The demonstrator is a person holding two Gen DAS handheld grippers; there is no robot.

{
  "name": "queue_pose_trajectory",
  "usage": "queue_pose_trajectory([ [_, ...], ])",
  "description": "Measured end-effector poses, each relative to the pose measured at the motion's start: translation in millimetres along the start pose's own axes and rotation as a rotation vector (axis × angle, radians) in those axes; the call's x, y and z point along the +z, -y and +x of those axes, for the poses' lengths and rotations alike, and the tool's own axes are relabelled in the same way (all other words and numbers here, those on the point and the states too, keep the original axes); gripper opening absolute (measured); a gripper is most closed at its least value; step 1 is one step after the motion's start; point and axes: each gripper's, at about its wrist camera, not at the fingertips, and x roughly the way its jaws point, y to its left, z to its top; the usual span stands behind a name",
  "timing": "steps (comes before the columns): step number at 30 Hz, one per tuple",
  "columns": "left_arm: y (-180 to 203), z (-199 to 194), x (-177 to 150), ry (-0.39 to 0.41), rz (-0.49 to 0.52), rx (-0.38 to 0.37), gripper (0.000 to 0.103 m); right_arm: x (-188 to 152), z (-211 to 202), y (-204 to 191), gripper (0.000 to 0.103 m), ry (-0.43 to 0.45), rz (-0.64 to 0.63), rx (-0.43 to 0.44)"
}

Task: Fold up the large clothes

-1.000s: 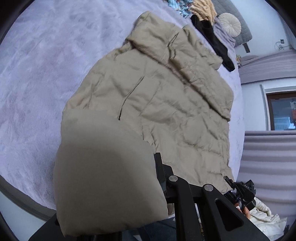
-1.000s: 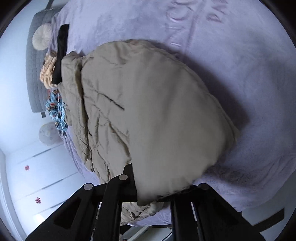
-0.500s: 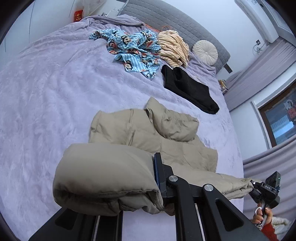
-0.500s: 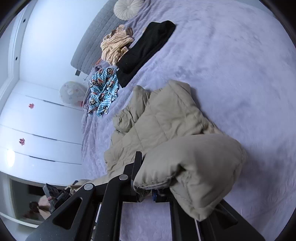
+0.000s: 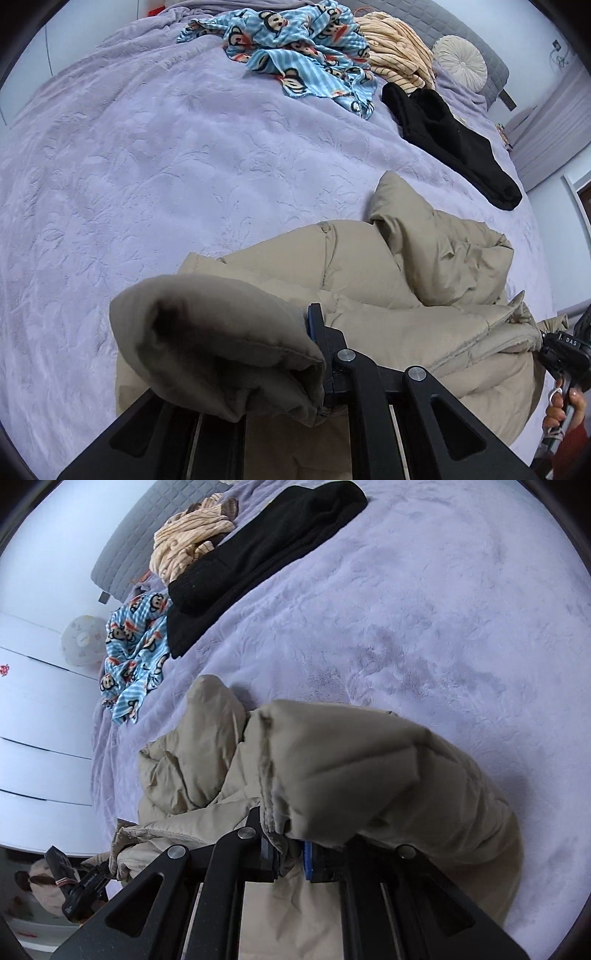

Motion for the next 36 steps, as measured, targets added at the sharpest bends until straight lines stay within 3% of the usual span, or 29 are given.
queue_pose_trajectory([
  [4, -1.2, 15.2, 0.5, 0.003, 0.019, -0.005, 0.013, 3.7, 20.6, 10.6, 0.010, 0.008, 0.011, 0.008],
  [7, -1.9, 5.1, 0.8, 0.013, 0.021, -0.007, 0.014, 5.1, 21.1, 5.4, 0.010, 0.015, 0.003, 0.001],
  [11, -5.7, -30.1, -4.5, 0.066, 0.018, -0.040, 0.033, 6.4, 5.5, -10.0, 0.015, 0.009, -0.051, -0.020],
  [13, -4.9, -52.6, -11.6, 0.112, 0.030, -0.028, 0.070, 2.8, -11.5, -20.7, 0.026, 0.024, -0.094, -0.017],
  [15, -2.1, -73.8, -18.2, 0.174, 0.049, 0.016, 0.073, -6.3, -32.1, -31.2, 0.061, 0.066, -0.134, -0.016],
  [17, -0.2, -86.9, -22.1, 0.197, 0.061, 0.032, 0.073, -20.0, -50.4, -40.5, 0.066, 0.101, -0.187, -0.013],
  [19, 3.1, -84.3, -25.5, 0.167, 0.063, -0.026, 0.072, -35.0, -51.1, -49.9, 0.051, 0.072, -0.252, -0.012],
  [20, 8.3, -77.4, -27.8, 0.144, 0.081, -0.055, 0.067, -41.1, -43.9, -54.1, 0.028, 0.039, -0.282, -0.008],
  [21, 16.9, -66.3, -30.8, 0.118, 0.115, -0.064, 0.053, -48.0, -33.1, -57.5, 0.022, -0.003, -0.313, -0.007],
  [25, 51.1, -8.4, -38.7, 0.064, 0.207, -0.031, 0.051, -63.2, 17.6, -67.2, 0.021, -0.055, -0.434, -0.077],
  [30, 61.8, 42.5, -15.3, 0.120, 0.197, 0.056, 0.051, -36.7, 62.8, -67.8, 0.017, -0.027, -0.437, -0.121],
  [34, 62.0, 50.5, 8.2, 0.090, 0.180, 0.078, 0.051, -14.2, 74.9, -70.6, 0.015, -0.048, -0.419, -0.130],
  [36, 55.7, 36.2, 12.4, 0.129, 0.207, 0.109, 0.051, -8.9, 67.8, -75.9, 0.015, -0.061, -0.454, -0.142],
])
